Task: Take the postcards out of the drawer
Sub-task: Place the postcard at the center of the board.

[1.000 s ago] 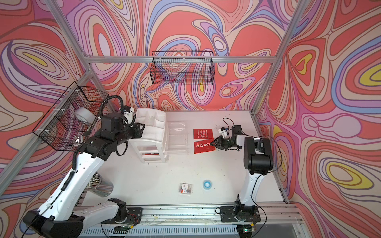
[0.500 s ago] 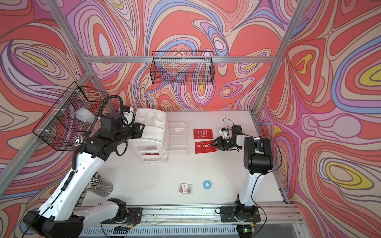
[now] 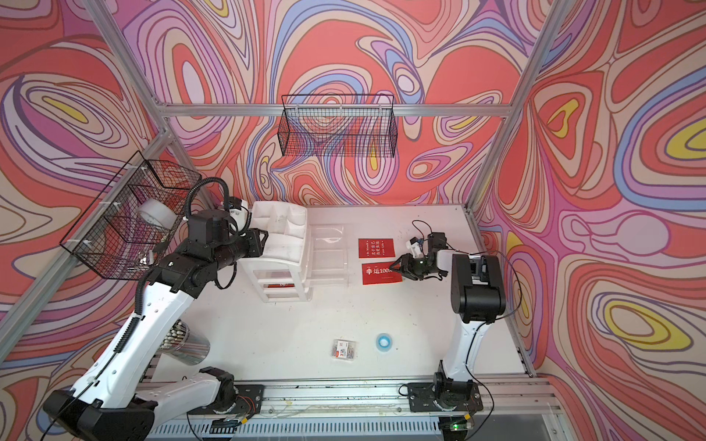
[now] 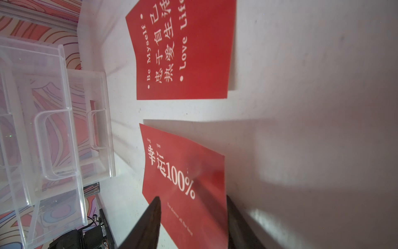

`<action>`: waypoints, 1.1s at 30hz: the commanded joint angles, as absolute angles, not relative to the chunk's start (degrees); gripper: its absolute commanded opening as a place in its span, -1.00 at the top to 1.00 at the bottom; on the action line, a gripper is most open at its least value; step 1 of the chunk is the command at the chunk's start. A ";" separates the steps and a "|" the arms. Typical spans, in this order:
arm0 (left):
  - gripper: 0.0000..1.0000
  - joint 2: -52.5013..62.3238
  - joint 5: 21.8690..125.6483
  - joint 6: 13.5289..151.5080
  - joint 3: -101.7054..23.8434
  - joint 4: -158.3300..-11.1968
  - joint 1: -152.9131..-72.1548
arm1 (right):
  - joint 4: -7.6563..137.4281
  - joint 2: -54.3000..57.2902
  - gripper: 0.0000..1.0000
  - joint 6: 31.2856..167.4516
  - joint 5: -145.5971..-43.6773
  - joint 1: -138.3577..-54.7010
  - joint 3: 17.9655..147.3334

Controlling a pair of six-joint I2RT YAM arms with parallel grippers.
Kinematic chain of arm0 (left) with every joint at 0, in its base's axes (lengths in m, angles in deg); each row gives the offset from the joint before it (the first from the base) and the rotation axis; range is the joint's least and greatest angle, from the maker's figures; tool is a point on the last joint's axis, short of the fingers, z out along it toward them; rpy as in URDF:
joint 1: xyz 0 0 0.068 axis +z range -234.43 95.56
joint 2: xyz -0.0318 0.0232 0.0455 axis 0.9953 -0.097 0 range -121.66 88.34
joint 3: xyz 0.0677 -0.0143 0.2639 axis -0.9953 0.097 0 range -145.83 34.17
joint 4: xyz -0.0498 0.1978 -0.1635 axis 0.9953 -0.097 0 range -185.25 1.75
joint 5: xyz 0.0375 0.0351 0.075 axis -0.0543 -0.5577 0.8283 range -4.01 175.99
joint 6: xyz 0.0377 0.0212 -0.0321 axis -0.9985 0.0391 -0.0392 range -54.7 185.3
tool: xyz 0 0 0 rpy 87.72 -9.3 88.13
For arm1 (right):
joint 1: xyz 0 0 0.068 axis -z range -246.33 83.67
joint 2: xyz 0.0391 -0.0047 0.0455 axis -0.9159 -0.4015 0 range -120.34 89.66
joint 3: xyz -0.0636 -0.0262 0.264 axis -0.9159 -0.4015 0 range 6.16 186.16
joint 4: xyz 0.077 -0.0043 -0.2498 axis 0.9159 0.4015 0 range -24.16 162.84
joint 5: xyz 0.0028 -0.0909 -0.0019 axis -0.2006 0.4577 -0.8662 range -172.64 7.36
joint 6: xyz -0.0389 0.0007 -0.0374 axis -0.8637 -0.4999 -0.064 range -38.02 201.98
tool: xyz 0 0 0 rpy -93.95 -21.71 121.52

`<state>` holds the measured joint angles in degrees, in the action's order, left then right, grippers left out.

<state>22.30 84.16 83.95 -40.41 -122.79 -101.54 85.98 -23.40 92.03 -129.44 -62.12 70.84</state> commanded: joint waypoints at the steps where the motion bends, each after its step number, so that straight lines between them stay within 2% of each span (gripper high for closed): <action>1: 0.29 22.73 84.62 83.71 -40.01 -124.46 -100.87 | 85.77 -22.76 0.06 92.08 -128.56 -63.16 71.42; 21: 0.29 23.21 84.84 83.49 -39.39 -124.89 -100.68 | 87.08 -19.71 -0.07 93.41 -119.18 -65.85 71.90; 33: 0.28 23.24 85.41 83.49 -39.59 -125.37 -100.58 | 90.33 -16.14 -0.11 93.30 -106.75 -70.38 73.17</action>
<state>22.32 84.58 83.93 -39.95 -123.23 -101.19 88.58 -18.46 93.62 -111.83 -69.33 71.43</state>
